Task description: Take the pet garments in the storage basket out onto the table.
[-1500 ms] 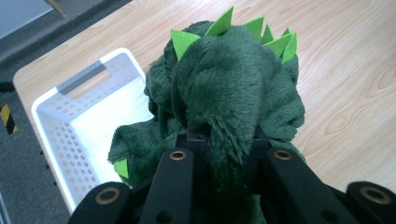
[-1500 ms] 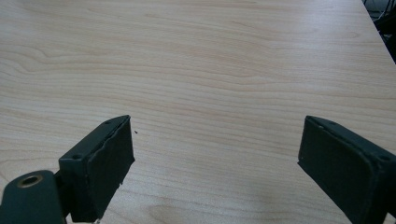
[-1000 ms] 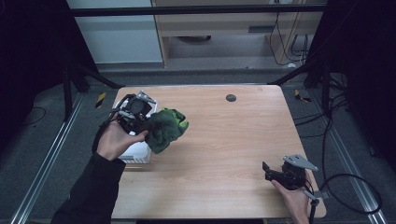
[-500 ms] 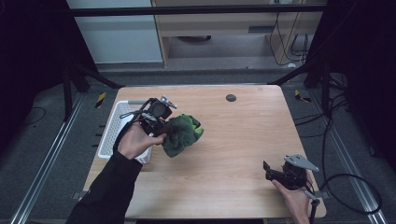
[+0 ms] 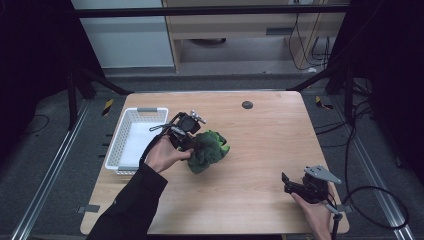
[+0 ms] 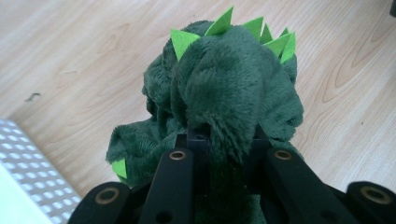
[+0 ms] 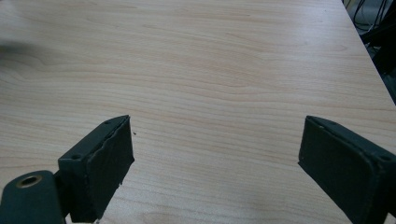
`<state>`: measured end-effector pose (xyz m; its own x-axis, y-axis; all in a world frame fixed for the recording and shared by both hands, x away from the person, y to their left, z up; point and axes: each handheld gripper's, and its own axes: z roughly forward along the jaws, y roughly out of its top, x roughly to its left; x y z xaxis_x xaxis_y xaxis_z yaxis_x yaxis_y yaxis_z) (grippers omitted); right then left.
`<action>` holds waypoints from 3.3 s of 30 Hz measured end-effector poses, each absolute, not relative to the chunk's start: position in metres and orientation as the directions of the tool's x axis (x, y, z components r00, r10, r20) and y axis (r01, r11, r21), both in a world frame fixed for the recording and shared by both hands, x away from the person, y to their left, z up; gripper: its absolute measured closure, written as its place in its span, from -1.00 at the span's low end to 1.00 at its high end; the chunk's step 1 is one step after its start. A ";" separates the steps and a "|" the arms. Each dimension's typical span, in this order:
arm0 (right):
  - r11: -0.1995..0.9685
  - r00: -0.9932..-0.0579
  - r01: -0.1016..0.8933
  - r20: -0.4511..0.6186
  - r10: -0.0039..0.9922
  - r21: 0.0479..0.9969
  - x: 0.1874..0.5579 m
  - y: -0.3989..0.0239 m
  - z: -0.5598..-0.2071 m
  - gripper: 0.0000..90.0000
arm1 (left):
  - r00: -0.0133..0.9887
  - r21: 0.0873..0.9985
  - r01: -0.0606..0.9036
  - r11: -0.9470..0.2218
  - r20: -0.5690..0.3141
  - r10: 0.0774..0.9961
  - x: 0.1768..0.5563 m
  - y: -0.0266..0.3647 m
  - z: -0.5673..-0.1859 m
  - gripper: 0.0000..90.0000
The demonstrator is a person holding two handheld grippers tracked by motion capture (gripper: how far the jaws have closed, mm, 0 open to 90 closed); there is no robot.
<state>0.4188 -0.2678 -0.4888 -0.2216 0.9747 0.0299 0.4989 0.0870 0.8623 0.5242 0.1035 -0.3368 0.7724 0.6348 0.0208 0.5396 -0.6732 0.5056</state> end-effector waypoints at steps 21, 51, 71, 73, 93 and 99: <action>0.096 -0.229 0.496 0.024 0.973 0.863 0.419 -0.267 -0.490 -0.78 | 0.803 0.450 0.534 -0.716 -0.004 0.596 0.532 0.064 -0.385 0.73; 0.101 -0.229 0.495 0.017 0.973 0.863 0.419 -0.267 -0.490 -0.79 | 0.780 0.615 0.502 -0.608 -0.018 0.625 0.513 0.095 -0.385 -0.44; 0.096 -0.227 0.501 0.024 0.974 0.860 0.419 -0.266 -0.490 -0.81 | 0.689 0.805 0.451 -0.386 -0.039 0.724 0.472 0.158 -0.395 -0.53; 0.097 -0.228 0.499 0.022 0.973 0.861 0.419 -0.266 -0.490 -0.81 | 0.673 0.811 0.447 -0.379 -0.026 0.739 0.469 0.164 -0.398 -0.54; 0.104 -0.237 0.492 0.018 0.971 0.864 0.417 -0.266 -0.490 -0.82 | 0.584 0.864 0.451 -0.224 -0.096 0.806 0.424 0.233 -0.438 -0.49; 0.117 -0.245 0.488 0.007 0.970 0.865 0.417 -0.265 -0.490 -0.81 | 0.565 0.856 0.465 -0.227 -0.089 0.820 0.417 0.244 -0.449 -0.48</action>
